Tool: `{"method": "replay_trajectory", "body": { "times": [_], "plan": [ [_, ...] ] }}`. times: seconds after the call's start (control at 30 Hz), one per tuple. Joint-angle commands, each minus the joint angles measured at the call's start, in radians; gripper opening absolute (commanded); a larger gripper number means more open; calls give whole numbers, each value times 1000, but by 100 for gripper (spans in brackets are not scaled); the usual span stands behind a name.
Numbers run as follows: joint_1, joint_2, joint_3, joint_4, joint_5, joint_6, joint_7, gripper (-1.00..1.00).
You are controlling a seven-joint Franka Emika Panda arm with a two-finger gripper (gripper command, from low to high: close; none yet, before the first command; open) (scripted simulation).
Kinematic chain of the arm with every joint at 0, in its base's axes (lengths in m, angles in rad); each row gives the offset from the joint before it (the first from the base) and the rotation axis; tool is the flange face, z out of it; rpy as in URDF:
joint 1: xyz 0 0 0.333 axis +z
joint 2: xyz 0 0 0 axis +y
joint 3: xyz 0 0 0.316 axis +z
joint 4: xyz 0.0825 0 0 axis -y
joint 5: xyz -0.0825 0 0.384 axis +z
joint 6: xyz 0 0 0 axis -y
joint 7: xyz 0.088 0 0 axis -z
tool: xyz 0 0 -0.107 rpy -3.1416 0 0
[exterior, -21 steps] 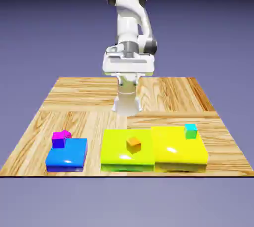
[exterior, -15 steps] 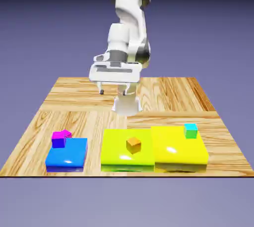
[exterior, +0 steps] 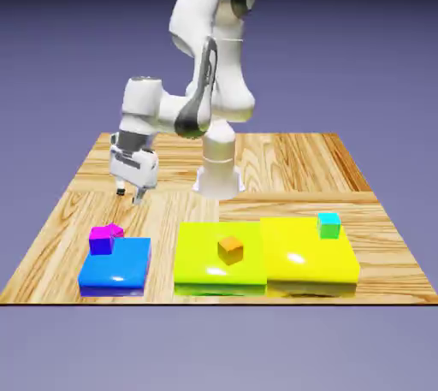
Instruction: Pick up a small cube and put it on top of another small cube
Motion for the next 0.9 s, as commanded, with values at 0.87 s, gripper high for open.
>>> {"method": "replay_trajectory", "body": {
  "times": [0.87],
  "plan": [
    [-978,481,540,136,33,-206,630,0]
  ]
}}
